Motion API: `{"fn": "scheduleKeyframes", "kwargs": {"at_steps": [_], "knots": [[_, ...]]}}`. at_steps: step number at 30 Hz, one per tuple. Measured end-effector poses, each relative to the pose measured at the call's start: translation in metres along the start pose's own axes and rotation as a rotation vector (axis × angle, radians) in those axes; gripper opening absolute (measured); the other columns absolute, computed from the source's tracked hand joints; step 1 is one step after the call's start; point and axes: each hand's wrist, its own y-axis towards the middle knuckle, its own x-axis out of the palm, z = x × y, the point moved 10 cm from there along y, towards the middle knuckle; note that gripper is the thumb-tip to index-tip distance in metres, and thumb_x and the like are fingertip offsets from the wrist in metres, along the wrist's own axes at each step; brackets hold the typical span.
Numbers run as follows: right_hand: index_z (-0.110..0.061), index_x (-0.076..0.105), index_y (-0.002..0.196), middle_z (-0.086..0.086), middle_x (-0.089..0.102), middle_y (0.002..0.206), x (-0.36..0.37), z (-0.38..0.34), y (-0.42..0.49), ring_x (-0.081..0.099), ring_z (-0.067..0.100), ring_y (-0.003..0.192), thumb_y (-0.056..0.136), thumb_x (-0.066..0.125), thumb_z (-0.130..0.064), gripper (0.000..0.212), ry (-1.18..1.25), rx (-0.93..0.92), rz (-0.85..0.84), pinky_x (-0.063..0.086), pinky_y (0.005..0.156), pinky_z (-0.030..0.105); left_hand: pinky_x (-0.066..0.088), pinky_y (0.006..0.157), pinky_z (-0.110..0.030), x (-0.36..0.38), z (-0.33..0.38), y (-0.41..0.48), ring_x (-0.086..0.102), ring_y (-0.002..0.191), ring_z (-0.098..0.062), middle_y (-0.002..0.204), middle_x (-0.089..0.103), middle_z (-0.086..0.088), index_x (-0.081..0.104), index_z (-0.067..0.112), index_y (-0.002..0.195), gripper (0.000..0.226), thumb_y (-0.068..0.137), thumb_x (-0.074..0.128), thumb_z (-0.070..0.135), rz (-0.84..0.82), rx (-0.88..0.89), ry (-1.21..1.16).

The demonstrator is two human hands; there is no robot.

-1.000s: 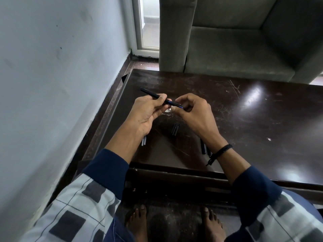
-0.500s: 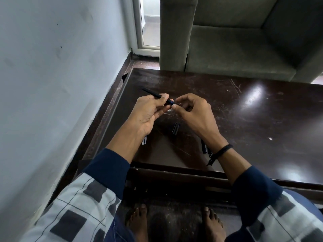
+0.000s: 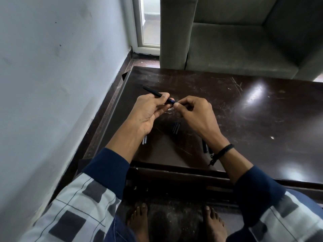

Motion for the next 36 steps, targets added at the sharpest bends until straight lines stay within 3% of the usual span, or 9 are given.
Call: {"fn": "scheduleKeyframes", "kwargs": {"at_steps": [5, 10, 14, 20, 27, 36], "knots": [[-0.03, 0.069, 0.104, -0.007, 0.071, 0.08, -0.002, -0.0024, 0.0002, 0.068, 0.01, 0.076, 0.091, 0.075, -0.033, 0.015, 0.022, -0.02, 0.009, 0.06, 0.072, 0.04, 0.059, 0.072, -0.022, -0.0012, 0.0009, -0.0002, 0.075, 0.085, -0.018, 0.09, 0.077, -0.011, 0.072, -0.001, 0.099, 0.009, 0.093, 0.068, 0.004, 0.004, 0.0, -0.009], [-0.026, 0.071, 0.095, -0.006, 0.07, 0.078, -0.0033, -0.0004, 0.0003, 0.068, 0.011, 0.074, 0.093, 0.073, -0.03, 0.005, 0.017, -0.009, 0.017, 0.06, 0.072, 0.044, 0.059, 0.073, -0.022, 0.0008, 0.0, -0.0008, 0.076, 0.083, -0.016, 0.092, 0.076, -0.011, 0.071, -0.002, 0.104, 0.013, 0.094, 0.067, 0.004, 0.002, -0.002, -0.002], [-0.028, 0.074, 0.091, -0.007, 0.07, 0.074, -0.0024, 0.0003, 0.0003, 0.068, 0.013, 0.073, 0.096, 0.069, -0.035, 0.011, 0.002, 0.004, 0.006, 0.059, 0.072, 0.045, 0.059, 0.074, -0.022, 0.001, -0.0011, 0.0, 0.076, 0.085, -0.017, 0.094, 0.076, -0.012, 0.071, -0.003, 0.105, 0.014, 0.093, 0.068, 0.004, 0.0, 0.0, 0.01], [-0.029, 0.07, 0.105, -0.005, 0.071, 0.078, -0.0049, -0.0024, -0.001, 0.069, 0.01, 0.074, 0.092, 0.074, -0.035, 0.015, 0.031, -0.013, 0.02, 0.06, 0.072, 0.038, 0.058, 0.073, -0.021, 0.0005, -0.0007, 0.0002, 0.075, 0.087, -0.016, 0.093, 0.076, -0.01, 0.072, 0.0, 0.101, 0.01, 0.093, 0.068, 0.004, -0.004, 0.0, 0.009], [-0.026, 0.072, 0.09, -0.006, 0.07, 0.072, -0.0034, 0.0008, -0.0006, 0.068, 0.011, 0.071, 0.096, 0.069, -0.035, 0.011, 0.009, 0.006, 0.015, 0.06, 0.069, 0.041, 0.059, 0.075, -0.022, 0.001, -0.0015, -0.0011, 0.076, 0.089, -0.018, 0.096, 0.077, -0.012, 0.071, -0.002, 0.104, 0.013, 0.094, 0.068, 0.005, 0.002, -0.004, 0.022], [-0.029, 0.071, 0.097, -0.005, 0.071, 0.076, -0.0029, -0.0001, -0.0006, 0.069, 0.011, 0.073, 0.093, 0.072, -0.035, 0.007, 0.015, -0.016, 0.016, 0.06, 0.072, 0.044, 0.059, 0.073, -0.021, 0.0013, -0.0029, 0.0011, 0.075, 0.084, -0.016, 0.09, 0.076, -0.01, 0.071, -0.001, 0.101, 0.01, 0.093, 0.068, 0.004, 0.003, -0.005, 0.012]]}}
